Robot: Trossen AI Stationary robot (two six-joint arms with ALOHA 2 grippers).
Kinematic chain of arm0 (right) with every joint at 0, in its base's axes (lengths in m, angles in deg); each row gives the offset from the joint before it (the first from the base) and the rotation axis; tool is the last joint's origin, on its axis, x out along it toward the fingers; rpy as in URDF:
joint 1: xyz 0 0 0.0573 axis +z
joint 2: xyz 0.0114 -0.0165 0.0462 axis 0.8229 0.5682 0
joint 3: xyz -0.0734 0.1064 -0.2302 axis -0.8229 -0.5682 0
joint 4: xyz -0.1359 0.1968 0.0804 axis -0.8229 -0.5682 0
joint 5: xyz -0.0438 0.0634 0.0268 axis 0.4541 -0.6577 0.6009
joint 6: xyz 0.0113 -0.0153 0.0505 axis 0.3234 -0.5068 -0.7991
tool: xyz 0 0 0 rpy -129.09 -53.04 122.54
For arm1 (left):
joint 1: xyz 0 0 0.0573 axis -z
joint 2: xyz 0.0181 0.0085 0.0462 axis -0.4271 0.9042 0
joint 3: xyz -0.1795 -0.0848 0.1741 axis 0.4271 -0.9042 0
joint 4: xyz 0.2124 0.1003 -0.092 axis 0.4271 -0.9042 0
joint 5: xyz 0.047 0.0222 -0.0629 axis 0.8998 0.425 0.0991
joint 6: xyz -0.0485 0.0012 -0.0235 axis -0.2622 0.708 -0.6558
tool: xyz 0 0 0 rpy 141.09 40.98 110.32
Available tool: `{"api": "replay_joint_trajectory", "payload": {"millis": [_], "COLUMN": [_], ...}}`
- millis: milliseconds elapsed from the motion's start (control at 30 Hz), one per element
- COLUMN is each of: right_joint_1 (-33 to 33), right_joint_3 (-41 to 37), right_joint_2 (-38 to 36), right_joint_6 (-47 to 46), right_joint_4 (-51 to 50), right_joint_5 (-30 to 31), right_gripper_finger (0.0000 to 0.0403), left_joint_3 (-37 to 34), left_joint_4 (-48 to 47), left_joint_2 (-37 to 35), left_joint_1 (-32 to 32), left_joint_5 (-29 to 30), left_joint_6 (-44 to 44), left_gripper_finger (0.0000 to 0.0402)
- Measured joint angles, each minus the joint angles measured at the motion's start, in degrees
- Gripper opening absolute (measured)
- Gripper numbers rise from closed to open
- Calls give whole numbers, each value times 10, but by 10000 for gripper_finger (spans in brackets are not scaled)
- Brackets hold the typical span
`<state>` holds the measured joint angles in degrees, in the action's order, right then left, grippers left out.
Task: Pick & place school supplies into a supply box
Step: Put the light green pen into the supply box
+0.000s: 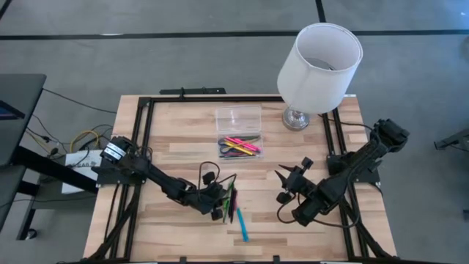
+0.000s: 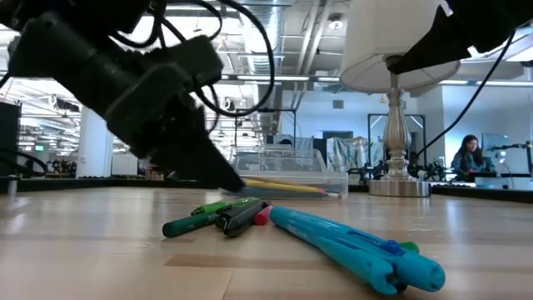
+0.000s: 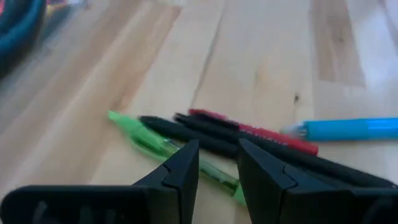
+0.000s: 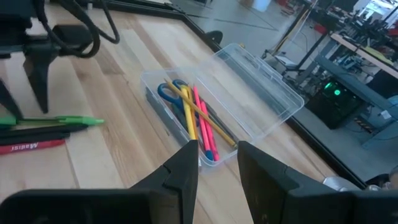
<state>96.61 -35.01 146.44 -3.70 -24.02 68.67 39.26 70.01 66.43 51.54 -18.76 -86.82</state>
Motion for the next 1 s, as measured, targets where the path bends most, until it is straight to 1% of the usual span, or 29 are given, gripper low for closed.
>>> {"api": "replay_joint_trajectory", "payload": {"millis": [167, 667, 1000], "right_joint_1": [0, 0, 0], "right_joint_3": [0, 0, 0], "right_joint_2": [0, 0, 0], "right_joint_6": [-6, -11, -11], "right_joint_4": [-4, -9, -11], "right_joint_5": [0, -1, -2], "right_gripper_finger": [108, 108, 108], "left_joint_3": [2, 1, 0], "left_joint_4": [15, -2, -4], "left_joint_2": [19, 18, 12], "left_joint_1": [-2, -3, -4], "left_joint_5": [-11, -9, 9], "left_joint_6": [0, -5, 15], "left_gripper_finger": [102, 102, 103]}}
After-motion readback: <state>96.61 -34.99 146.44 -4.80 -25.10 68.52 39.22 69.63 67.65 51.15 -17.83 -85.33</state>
